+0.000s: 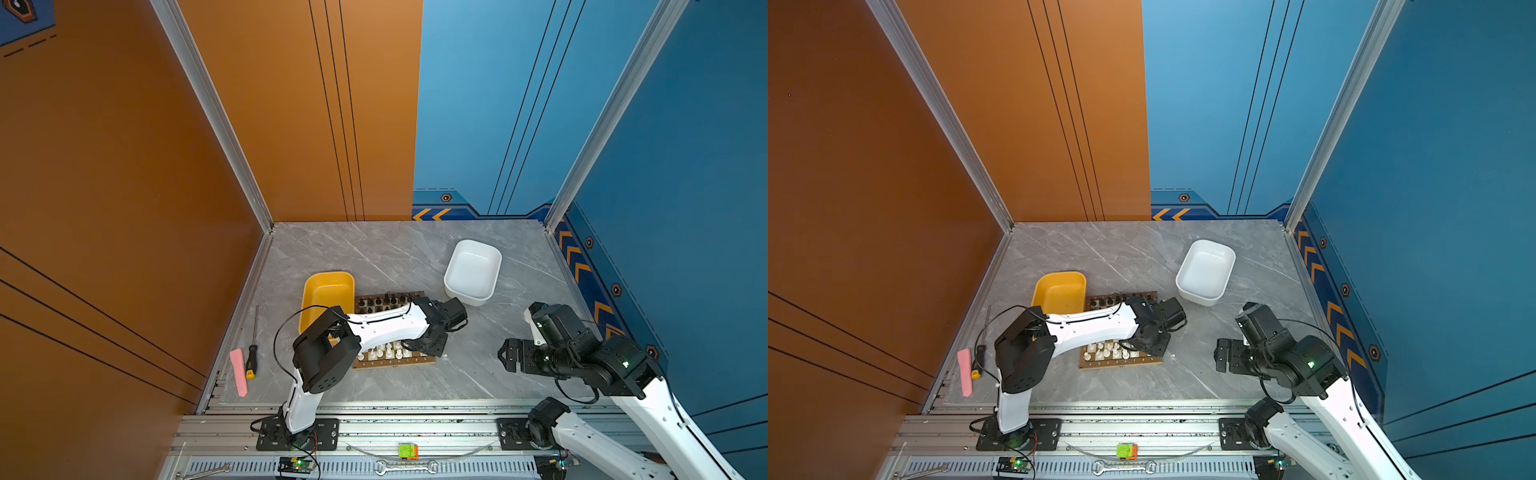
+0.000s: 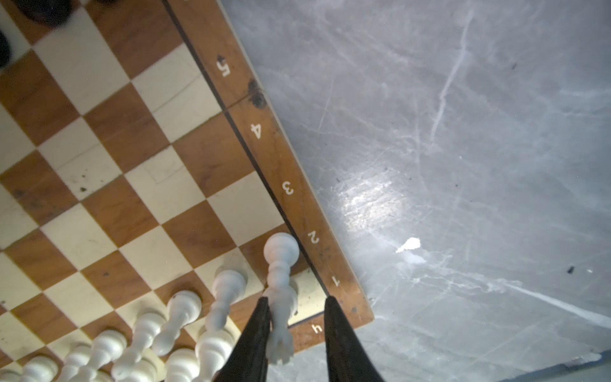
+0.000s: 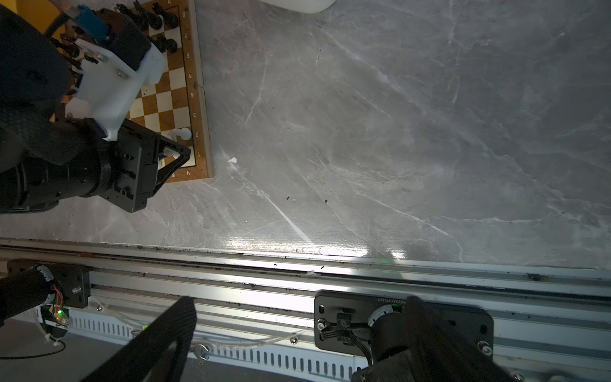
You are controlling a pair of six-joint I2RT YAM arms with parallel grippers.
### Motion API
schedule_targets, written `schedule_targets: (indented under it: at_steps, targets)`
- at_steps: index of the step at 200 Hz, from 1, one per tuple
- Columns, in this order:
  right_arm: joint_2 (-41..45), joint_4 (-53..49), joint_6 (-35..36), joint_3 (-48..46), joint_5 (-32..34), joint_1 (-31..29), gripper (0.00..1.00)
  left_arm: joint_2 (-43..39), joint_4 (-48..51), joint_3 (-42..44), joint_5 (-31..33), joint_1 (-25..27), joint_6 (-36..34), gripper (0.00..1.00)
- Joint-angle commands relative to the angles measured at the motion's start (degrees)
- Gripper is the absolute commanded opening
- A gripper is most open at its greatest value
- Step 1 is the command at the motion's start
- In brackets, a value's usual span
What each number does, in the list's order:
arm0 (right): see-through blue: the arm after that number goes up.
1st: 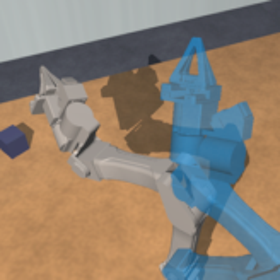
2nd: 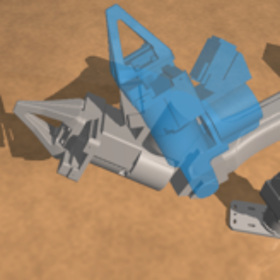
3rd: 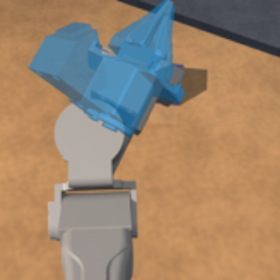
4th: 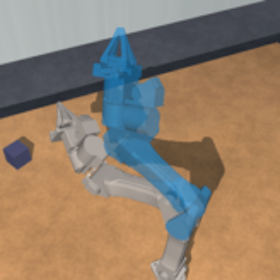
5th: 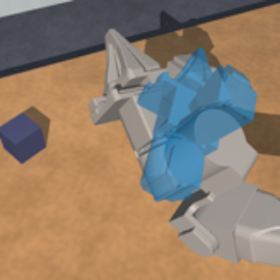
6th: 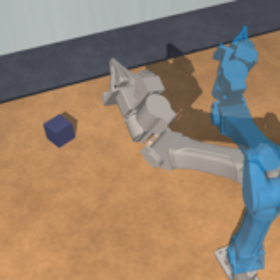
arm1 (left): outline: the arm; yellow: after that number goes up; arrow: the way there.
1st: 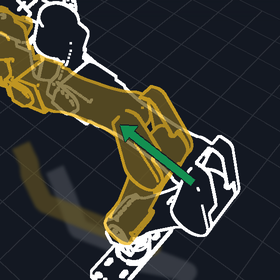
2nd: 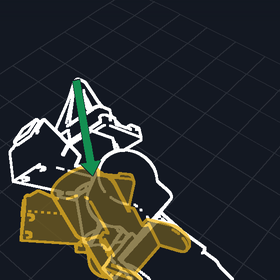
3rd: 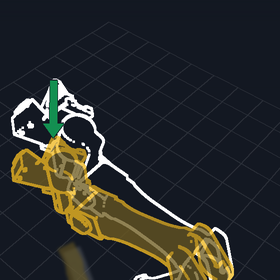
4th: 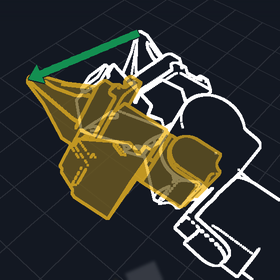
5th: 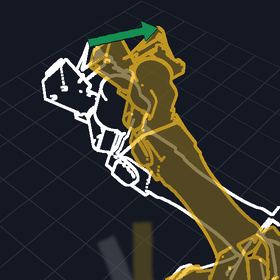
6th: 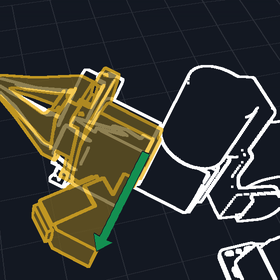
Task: Set up the chess pieces on the board
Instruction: 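Lower the held white piece onto the near-row corner square with left gripper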
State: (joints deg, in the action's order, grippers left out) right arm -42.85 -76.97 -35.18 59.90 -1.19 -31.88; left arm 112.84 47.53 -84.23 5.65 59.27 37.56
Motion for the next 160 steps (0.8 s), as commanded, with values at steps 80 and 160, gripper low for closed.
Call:
schedule_targets:
  at_steps: [80,160]
  targets:
    - [1.51,0.29,0.31,-0.48,1.19,0.00,1.00,-0.58,0.25,-1.00,-2.50,0.64,1.38,0.35]
    - [1.92,-0.06,0.29,-0.29,1.19,0.06,1.00,-0.64,0.26,-0.85,-2.01,0.66,1.90,0.49]
